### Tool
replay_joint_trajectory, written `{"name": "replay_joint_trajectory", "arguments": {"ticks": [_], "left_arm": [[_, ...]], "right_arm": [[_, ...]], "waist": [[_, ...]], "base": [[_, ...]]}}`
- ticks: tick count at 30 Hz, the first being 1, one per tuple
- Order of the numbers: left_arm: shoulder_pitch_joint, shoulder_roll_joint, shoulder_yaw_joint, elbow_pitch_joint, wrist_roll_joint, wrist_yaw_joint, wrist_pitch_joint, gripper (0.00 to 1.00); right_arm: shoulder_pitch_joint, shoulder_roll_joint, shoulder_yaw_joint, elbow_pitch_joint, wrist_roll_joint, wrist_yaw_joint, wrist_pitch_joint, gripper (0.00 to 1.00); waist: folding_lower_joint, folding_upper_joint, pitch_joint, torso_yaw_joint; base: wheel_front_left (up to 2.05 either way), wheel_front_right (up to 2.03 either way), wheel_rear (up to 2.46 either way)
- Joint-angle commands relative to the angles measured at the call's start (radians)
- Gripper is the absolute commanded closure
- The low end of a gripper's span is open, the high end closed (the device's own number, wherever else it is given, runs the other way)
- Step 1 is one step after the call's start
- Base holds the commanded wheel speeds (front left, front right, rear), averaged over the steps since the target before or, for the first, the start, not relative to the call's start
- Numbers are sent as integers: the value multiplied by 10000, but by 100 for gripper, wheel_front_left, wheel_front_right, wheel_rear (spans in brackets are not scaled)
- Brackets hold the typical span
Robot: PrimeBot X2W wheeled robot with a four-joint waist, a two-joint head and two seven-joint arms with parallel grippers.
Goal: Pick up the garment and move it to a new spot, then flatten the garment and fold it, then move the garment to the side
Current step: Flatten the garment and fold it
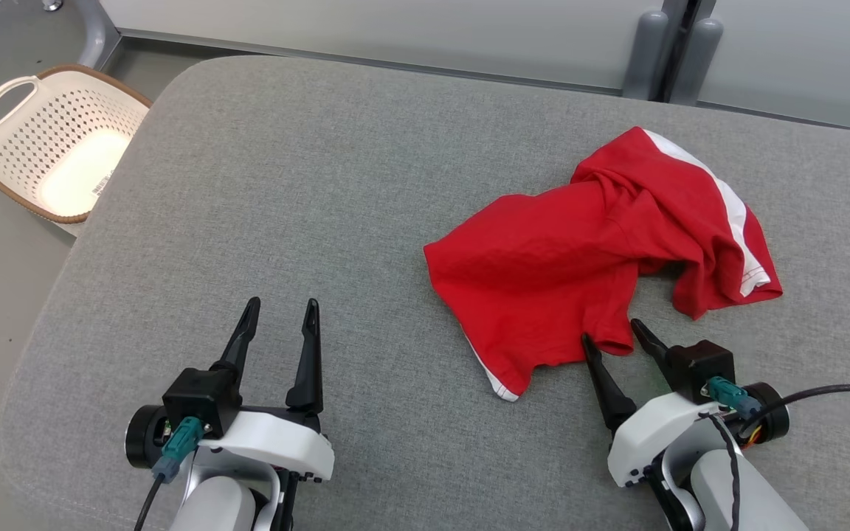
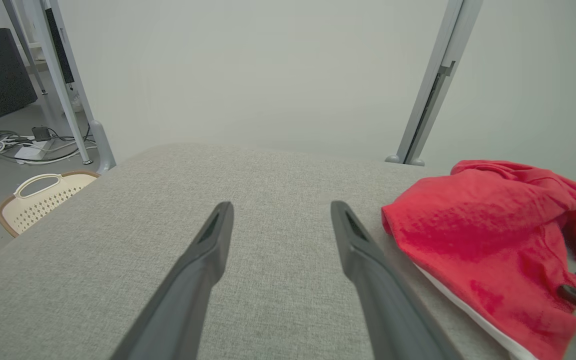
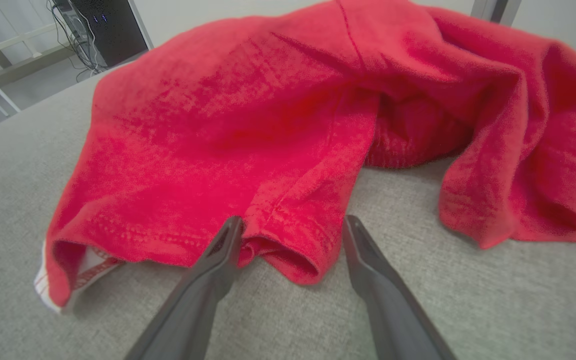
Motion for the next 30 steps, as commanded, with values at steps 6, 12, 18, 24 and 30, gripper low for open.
{"name": "replay_joint_trajectory", "arguments": {"ticks": [6, 12, 18, 24, 30], "left_arm": [[138, 8, 156, 84, 120, 11, -43, 0], [63, 12, 148, 172, 194, -12, -44, 0], [-74, 11, 1, 190, 197, -7, -43, 0], [-319, 17, -158, 201, 171, 32, -45, 0], [-509, 15, -337, 255, 140, 49, -45, 0]], "right_arm": [[-348, -11, -106, 573, -1, -18, -366, 100], [-194, -537, -667, 348, 407, -18, -584, 100], [-16, -1575, -1106, -176, 953, -18, 24, 100], [-345, -2758, -1115, -378, 1260, -18, 818, 100], [-1111, -3706, -1167, 38, 1103, -18, 1080, 0]], "waist": [[0, 0, -33, -91], [0, 0, -193, -657], [0, 0, -207, -1263], [0, 0, 17, -1500], [0, 0, 280, -1541]], "base": [[0, 0, 0], [0, 0, 0], [0, 0, 0], [0, 0, 0], [0, 0, 0]]}}
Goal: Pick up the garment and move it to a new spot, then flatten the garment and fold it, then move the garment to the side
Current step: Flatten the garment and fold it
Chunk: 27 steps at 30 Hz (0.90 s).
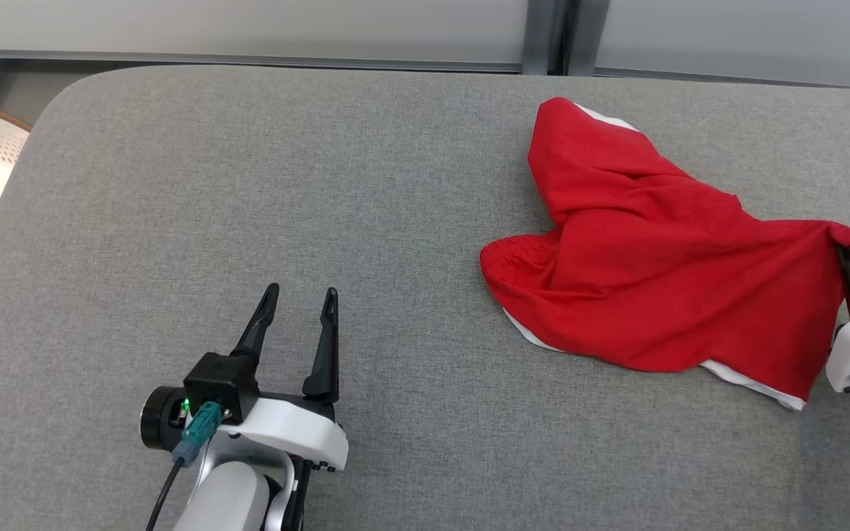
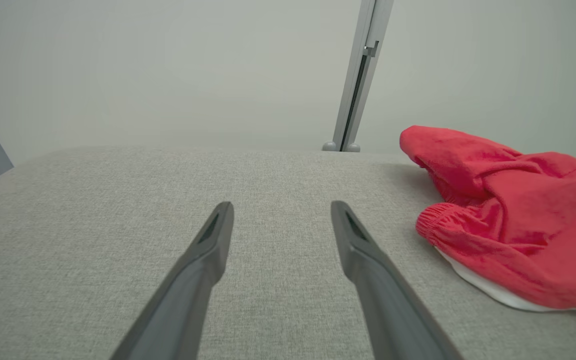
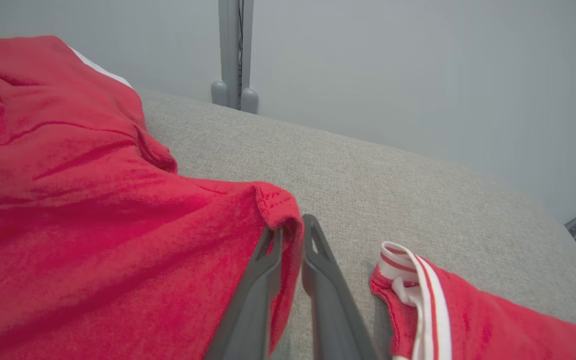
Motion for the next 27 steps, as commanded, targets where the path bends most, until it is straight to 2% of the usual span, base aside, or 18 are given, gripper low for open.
{"name": "replay_joint_trajectory", "arguments": {"ticks": [1, 2, 5, 10, 16, 23, 27], "left_arm": [[-111, 43, 1, 17, -14, 38, -45, 0], [-156, 42, -52, 53, -51, 57, -45, 0], [-180, 42, -44, 92, -75, 76, -43, 0], [-166, 41, 26, 46, -34, 44, -45, 0], [81, 38, 257, -46, 9, -88, -43, 0], [262, 43, 430, -123, 18, -251, -43, 0], [191, 43, 399, -47, 98, -314, -43, 0]], "right_arm": [[-146, -35, 21, 107, -95, -18, -76, 0], [-375, -130, 125, 345, -331, -18, -194, 0], [-546, 113, 128, 542, -323, -18, -539, 0], [-194, 524, 137, 293, -137, -18, -1393, 0], [922, 1276, -47, -888, 151, -18, -2007, 0], [2571, 2543, -570, -2471, 187, -18, -2114, 0], [2981, 2850, -616, -2834, -171, -18, -2125, 0]], "waist": [[0, 0, 25, -1], [0, 0, 48, -15], [0, 0, 8, -116], [0, 0, -185, -416], [0, 0, -540, -928], [0, 0, -673, -1481], [0, 0, -582, -1675]], "base": [[0, 0, 0], [0, 0, 0], [0, 0, 0], [0, 0, 0], [0, 0, 0], [0, 0, 0], [0, 0, 0]]}}
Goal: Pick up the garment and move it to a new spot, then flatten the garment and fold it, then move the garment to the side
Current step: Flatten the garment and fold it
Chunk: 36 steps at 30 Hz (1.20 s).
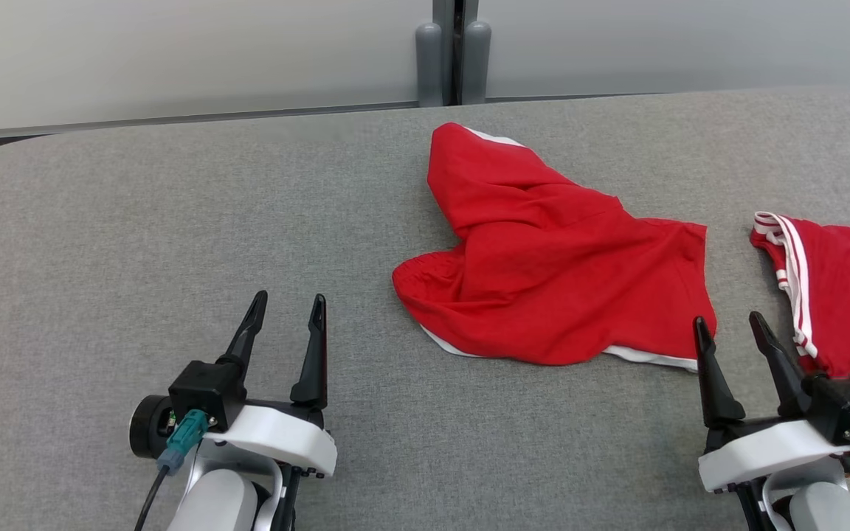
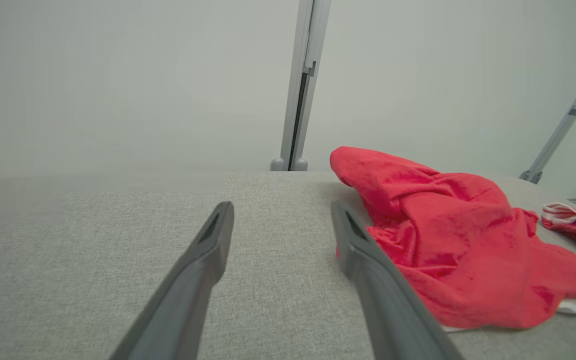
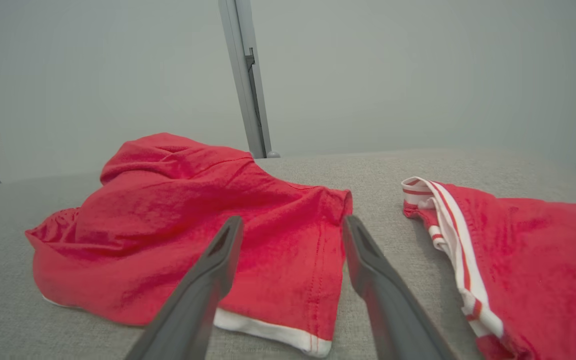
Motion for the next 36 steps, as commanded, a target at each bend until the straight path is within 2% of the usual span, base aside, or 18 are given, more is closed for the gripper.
{"name": "replay_joint_trajectory", "arguments": {"ticks": [1, 7, 10, 15, 18, 26, 31, 36], "left_arm": [[-49, 43, 25, 29, 67, -49, -41, 0], [-152, 41, -92, 228, 68, -130, -41, 0], [-369, 40, -333, 655, 380, -332, -41, 0], [-1119, 324, -972, 2117, 1185, -768, -31, 0], [-1776, 303, -1332, 3029, 1419, -1089, 3, 0], [-3337, 229, -1879, 4803, 1545, -1572, 10, 0], [-3886, 189, -1879, 5184, 1323, -1665, -33, 0], [-4065, 237, -1828, 4868, 1188, -1760, -36, 0]], "right_arm": [[102, 48, -28, -120, -224, -18, -68, 0], [70, 106, -123, -109, -422, -18, -69, 0], [-45, 153, -191, -111, -503, -18, -53, 0], [-225, 197, -174, -118, -566, -18, -2, 0], [-328, 202, -223, -121, -580, -18, -5, 0], [-558, 225, -267, -113, -529, -18, -35, 0], [-580, 263, -300, -51, -513, -18, -56, 0], [-643, 294, -277, 27, -527, -18, -62, 0]], "waist": [[0, -1, 74, -112], [0, -1, 182, -175], [0, -1, 309, -216], [0, -1, 618, -417], [0, -1, 825, -597], [0, -1, 1242, -1070], [0, -1, 1339, -1222], [0, -1, 1388, -1326]], "base": [[0, 0, 0], [0, 0, 0], [0, 0, 0], [0, 0, 0], [0, 0, 0], [0, 0, 0], [0, 0, 0], [0, 0, 0]]}}
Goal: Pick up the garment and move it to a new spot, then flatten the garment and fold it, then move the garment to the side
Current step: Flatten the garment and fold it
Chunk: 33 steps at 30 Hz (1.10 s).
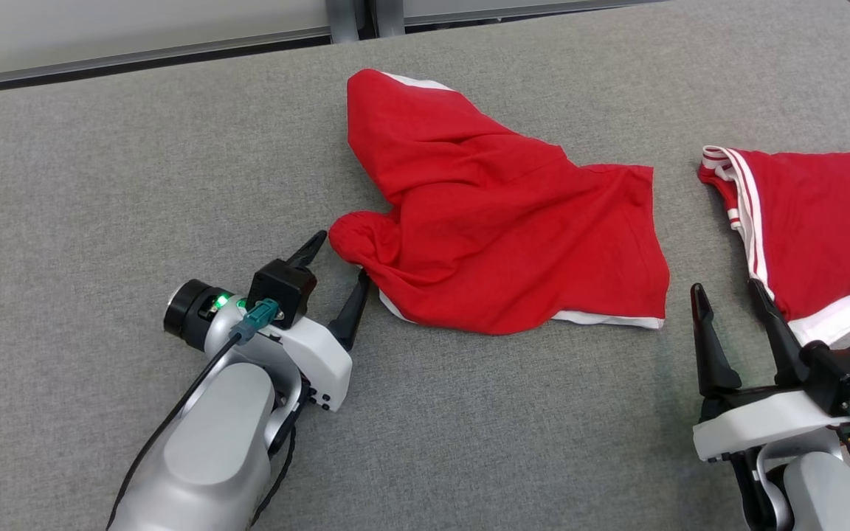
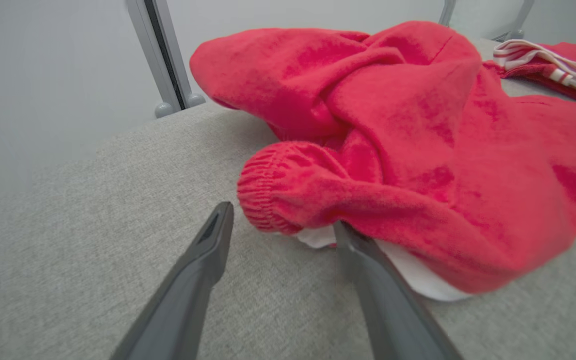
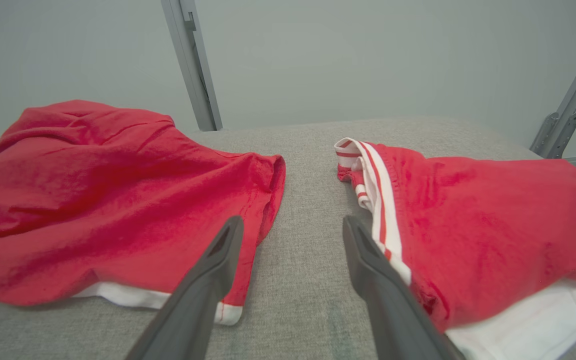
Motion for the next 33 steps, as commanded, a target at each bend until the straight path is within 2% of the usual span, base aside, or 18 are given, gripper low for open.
{"name": "replay_joint_trajectory", "arguments": {"ticks": [1, 5, 6, 7, 8, 12, 20, 33], "left_arm": [[-116, 110, 11, -139, -23, -43, -39, 0], [5, 186, -67, -363, -83, -99, -41, 0], [42, 205, -129, -375, -122, -129, -41, 48], [71, 223, -202, -403, -146, -148, -41, 80], [87, 240, -259, -443, -188, -167, -42, 100], [190, 282, -442, -640, -276, -164, -42, 100], [546, 421, -203, -1116, -240, -116, -43, 100], [771, 426, 110, -972, 7, 488, -44, 100]], "right_arm": [[-87, 7, 16, 25, -33, -18, -66, 0], [-125, 19, 33, 110, -59, -18, -73, 0], [-120, 19, 32, 134, -64, -18, -74, 0], [-106, 17, 42, 160, -71, -18, -75, 0], [-88, 15, 66, 185, -72, -18, -74, 0], [-7, -19, 183, 365, -63, -18, -68, 0], [116, 1, 575, 660, -76, -18, -10, 0], [324, -362, 1710, 959, 358, -20, 668, 0]], "waist": [[0, 0, 12, -33], [0, 0, -21, -71], [0, 0, -35, -71], [0, 0, -51, -66], [0, 0, -66, -56], [0, 0, -139, 59], [0, 0, -355, 379], [0, 0, -545, 784]], "base": [[0, 0, 0], [0, 0, 0], [0, 0, 0], [0, 0, 0], [0, 0, 0], [0, 0, 0], [0, 0, 0], [0, 0, 0]]}}
